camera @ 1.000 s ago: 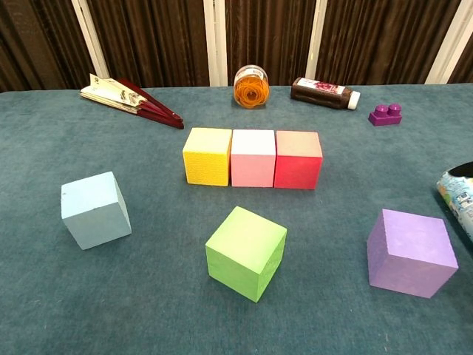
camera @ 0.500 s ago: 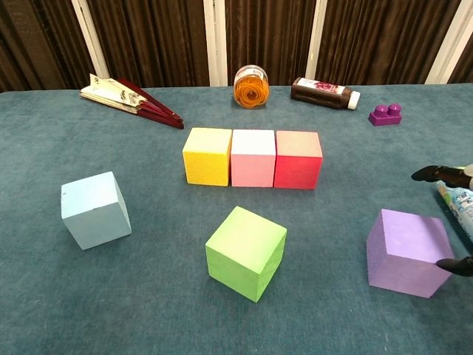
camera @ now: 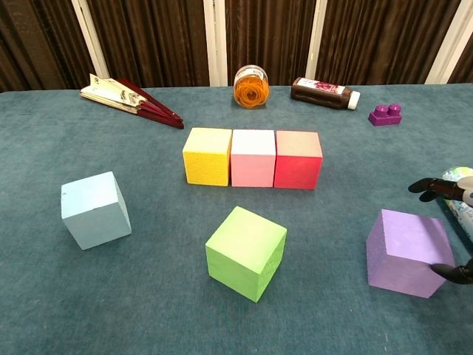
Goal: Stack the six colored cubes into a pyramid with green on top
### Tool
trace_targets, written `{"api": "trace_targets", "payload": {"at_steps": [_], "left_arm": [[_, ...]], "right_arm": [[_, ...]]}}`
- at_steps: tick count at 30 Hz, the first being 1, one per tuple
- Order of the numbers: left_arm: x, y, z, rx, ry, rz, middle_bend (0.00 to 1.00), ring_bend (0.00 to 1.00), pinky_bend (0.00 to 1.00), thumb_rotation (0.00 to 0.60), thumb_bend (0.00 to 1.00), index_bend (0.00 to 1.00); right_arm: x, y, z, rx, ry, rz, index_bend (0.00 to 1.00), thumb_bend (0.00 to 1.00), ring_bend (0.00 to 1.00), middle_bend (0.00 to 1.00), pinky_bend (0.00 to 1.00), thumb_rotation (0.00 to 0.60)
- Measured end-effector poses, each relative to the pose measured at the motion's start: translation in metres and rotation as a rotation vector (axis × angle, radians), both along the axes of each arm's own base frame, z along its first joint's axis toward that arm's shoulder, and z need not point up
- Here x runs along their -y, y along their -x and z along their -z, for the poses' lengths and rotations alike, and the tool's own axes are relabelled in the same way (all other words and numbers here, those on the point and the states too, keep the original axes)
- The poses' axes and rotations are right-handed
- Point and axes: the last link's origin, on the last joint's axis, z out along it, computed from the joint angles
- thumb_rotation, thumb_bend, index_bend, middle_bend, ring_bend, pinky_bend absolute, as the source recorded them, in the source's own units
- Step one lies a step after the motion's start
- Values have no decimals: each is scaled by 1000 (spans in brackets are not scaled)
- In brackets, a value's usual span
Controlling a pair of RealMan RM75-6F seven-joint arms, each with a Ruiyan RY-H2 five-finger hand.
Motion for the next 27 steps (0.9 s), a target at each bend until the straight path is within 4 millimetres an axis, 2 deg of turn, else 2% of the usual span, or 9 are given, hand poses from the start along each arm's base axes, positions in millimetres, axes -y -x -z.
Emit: {"api": "trace_targets", "payload": {"at_steps": [14,27], "left_arm": [[-3,1,1,5,-20,-5,66,0,0,600,298,103],[-2,1,0,6,-25,-3,66,0,0,600,298,104]], "right_arm": [[-4,-8,-4,10,10,-17,67,272,0,125,0,600],[-9,-11,2,13,-9,-15,67,272,0,125,0,600]]}}
